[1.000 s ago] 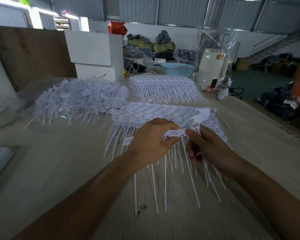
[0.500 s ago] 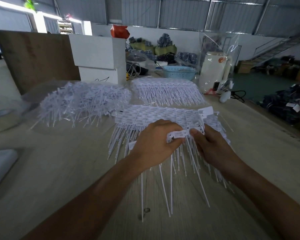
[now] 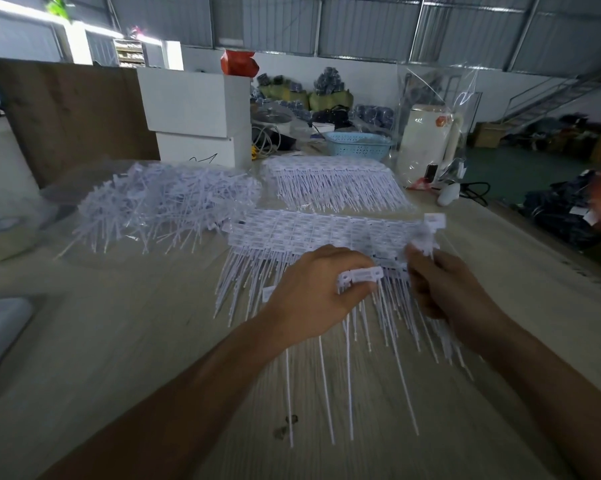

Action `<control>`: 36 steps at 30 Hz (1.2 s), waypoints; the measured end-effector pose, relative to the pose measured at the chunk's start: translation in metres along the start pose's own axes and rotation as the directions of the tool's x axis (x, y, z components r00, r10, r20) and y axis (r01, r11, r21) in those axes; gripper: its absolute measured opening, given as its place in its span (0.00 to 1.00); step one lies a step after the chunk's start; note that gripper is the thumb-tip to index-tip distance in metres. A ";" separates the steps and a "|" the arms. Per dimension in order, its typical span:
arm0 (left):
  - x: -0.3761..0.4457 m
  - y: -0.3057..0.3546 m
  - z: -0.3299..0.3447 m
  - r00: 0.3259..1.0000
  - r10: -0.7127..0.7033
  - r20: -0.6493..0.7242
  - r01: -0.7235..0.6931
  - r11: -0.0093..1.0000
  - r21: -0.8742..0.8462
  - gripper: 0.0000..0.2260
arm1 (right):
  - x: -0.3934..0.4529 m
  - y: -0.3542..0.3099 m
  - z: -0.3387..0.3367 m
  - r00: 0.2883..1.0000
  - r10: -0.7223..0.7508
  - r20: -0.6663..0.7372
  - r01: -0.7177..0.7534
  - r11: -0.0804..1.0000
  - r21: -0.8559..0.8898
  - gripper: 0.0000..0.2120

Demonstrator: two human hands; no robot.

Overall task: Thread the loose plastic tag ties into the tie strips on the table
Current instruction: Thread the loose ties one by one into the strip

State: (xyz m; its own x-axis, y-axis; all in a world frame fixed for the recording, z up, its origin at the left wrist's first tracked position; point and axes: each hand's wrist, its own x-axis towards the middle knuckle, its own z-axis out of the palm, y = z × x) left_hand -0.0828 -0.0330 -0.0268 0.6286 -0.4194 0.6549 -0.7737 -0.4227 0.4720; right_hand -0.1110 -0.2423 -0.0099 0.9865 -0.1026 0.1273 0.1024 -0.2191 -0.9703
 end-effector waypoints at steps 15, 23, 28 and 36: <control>-0.001 0.007 -0.004 0.998 0.050 0.034 -0.049 0.998 -0.049 0.12 | -0.014 -0.008 0.023 0.944 0.166 0.284 -0.167 0.986 -0.022 0.19; -0.002 -0.003 -0.012 0.992 -0.029 0.124 0.021 0.997 0.068 0.16 | -0.006 -0.006 0.013 0.958 0.169 0.229 -0.190 0.979 0.071 0.22; -0.001 -0.005 -0.010 0.997 -0.016 0.077 0.006 0.992 0.125 0.13 | -0.010 -0.004 0.019 0.958 0.140 0.249 -0.152 0.988 0.028 0.23; -0.004 0.001 -0.014 0.976 0.199 0.088 -0.216 0.925 0.313 0.10 | -0.017 -0.008 0.022 0.965 -0.031 0.260 0.033 0.999 -0.001 0.21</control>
State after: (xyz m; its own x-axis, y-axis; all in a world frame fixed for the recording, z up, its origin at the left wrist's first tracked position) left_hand -0.0869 -0.0207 -0.0206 0.4668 -0.5637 0.6814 -0.8266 -0.5520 0.1097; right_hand -0.1261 -0.2177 -0.0090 0.9821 0.1596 0.0999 0.1344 -0.2230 -0.9655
